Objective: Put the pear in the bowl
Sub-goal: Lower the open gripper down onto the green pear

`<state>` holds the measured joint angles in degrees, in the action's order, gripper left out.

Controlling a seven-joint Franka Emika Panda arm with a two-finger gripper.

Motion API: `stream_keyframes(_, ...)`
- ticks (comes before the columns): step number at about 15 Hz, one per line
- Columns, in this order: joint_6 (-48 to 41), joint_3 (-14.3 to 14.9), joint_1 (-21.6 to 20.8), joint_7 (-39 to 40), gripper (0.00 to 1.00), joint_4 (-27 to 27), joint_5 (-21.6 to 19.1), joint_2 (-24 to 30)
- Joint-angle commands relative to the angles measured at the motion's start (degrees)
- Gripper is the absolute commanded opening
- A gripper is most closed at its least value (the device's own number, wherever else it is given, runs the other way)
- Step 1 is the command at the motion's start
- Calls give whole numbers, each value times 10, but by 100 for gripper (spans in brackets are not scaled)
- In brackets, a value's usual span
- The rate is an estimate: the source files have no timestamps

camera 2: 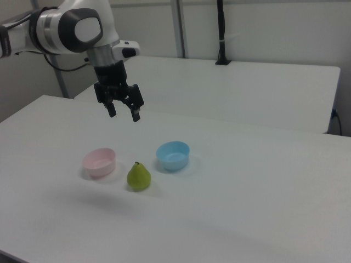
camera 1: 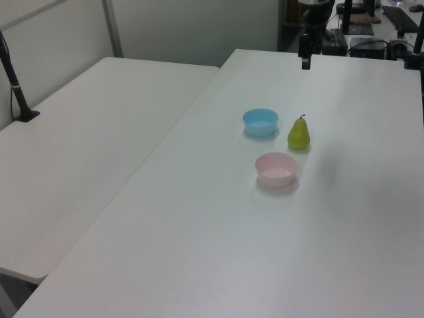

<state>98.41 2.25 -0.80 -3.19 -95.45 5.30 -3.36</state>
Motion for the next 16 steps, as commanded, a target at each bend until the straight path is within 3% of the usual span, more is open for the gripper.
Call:
stream_keyframes(1,-8,9,-7,25,100,-10,-12,10)
stream_keyframes(7,-6,23,-17,50,100,-9,-37,-6)
stream_keyframes(11,-2,31,-41,74,100,-11,-29,-80)
stream_keyframes(14,3,32,-46,85,100,-11,5,-136)
stream_keyframes(16,46,34,-53,85,100,-21,11,-160)
